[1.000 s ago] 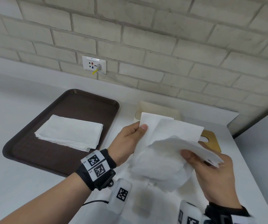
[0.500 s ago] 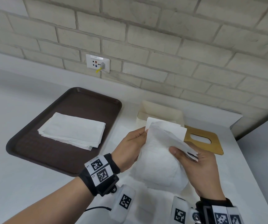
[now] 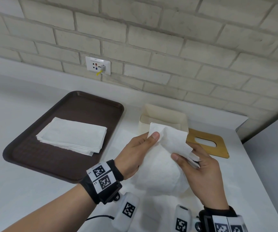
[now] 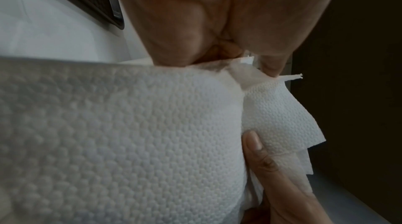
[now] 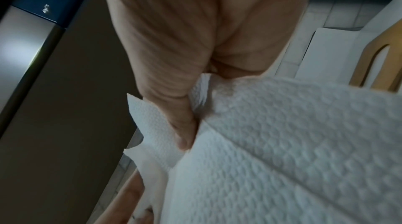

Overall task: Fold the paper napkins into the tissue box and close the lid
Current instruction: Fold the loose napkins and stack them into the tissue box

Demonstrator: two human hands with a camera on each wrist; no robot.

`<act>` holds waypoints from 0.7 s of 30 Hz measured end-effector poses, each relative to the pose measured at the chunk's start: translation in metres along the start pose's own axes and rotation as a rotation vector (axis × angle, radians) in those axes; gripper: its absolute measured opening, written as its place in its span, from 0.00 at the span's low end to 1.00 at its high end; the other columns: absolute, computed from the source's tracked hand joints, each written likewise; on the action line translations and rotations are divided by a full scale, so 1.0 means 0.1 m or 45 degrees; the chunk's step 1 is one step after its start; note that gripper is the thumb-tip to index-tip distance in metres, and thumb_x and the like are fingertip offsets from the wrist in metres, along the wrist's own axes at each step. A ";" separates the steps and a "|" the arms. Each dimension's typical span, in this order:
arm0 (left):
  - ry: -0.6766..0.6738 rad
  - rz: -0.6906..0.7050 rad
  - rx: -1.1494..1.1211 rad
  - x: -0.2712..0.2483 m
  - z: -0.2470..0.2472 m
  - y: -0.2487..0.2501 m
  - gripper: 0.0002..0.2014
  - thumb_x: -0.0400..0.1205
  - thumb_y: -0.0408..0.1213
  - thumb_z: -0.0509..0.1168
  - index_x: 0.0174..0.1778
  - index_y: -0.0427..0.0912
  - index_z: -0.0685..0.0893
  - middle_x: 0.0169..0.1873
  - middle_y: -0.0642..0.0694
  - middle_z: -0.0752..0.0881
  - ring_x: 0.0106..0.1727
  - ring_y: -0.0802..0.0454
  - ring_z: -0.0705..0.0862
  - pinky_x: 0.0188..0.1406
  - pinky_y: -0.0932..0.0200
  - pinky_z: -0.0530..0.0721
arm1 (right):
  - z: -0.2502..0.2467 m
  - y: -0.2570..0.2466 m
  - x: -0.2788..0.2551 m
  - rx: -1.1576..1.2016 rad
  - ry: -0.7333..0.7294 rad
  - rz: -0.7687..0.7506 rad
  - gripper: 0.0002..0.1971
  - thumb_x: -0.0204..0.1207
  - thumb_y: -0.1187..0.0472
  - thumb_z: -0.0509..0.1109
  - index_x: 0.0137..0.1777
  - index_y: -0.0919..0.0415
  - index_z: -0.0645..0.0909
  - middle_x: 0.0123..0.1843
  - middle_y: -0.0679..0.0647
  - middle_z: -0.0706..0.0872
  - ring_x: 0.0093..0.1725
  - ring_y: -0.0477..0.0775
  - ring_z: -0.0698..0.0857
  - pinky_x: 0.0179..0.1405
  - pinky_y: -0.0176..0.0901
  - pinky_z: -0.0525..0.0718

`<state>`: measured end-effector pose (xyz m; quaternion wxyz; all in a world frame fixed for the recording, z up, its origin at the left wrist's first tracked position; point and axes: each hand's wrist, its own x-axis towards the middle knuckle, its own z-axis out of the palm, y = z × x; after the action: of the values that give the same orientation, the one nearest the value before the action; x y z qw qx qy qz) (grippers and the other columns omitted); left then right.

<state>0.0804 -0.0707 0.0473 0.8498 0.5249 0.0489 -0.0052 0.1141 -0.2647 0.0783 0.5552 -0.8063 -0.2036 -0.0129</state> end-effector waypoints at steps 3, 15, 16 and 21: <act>0.017 0.003 -0.008 0.02 0.01 -0.01 0.21 0.90 0.47 0.60 0.67 0.35 0.87 0.63 0.35 0.91 0.65 0.38 0.90 0.71 0.40 0.85 | -0.01 0.00 -0.02 -0.046 0.017 -0.016 0.20 0.73 0.60 0.82 0.43 0.26 0.88 0.55 0.34 0.89 0.50 0.34 0.88 0.44 0.23 0.80; 0.185 0.117 0.222 0.12 -0.12 0.01 0.21 0.93 0.52 0.58 0.65 0.42 0.90 0.62 0.39 0.92 0.66 0.37 0.90 0.74 0.27 0.80 | -0.24 -0.15 -0.08 0.236 0.099 0.241 0.09 0.71 0.61 0.83 0.49 0.48 0.92 0.44 0.41 0.95 0.45 0.40 0.93 0.47 0.41 0.86; 0.166 0.105 0.239 0.11 -0.12 0.00 0.21 0.92 0.53 0.58 0.65 0.43 0.90 0.62 0.40 0.92 0.67 0.38 0.89 0.75 0.28 0.80 | -0.21 -0.16 -0.04 0.227 0.070 0.279 0.09 0.70 0.59 0.84 0.50 0.50 0.92 0.45 0.42 0.95 0.46 0.42 0.94 0.49 0.43 0.86; 0.154 0.061 0.181 0.09 -0.05 -0.05 0.20 0.95 0.45 0.53 0.69 0.40 0.87 0.63 0.42 0.92 0.67 0.42 0.90 0.75 0.35 0.82 | -0.04 -0.08 0.10 0.183 -0.057 0.418 0.09 0.69 0.56 0.85 0.48 0.54 0.93 0.44 0.47 0.96 0.45 0.48 0.95 0.49 0.49 0.89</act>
<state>0.0882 -0.0685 0.0398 0.8058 0.5842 0.0871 0.0435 0.1217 -0.2622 0.0894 0.6014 -0.7870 -0.0822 0.1104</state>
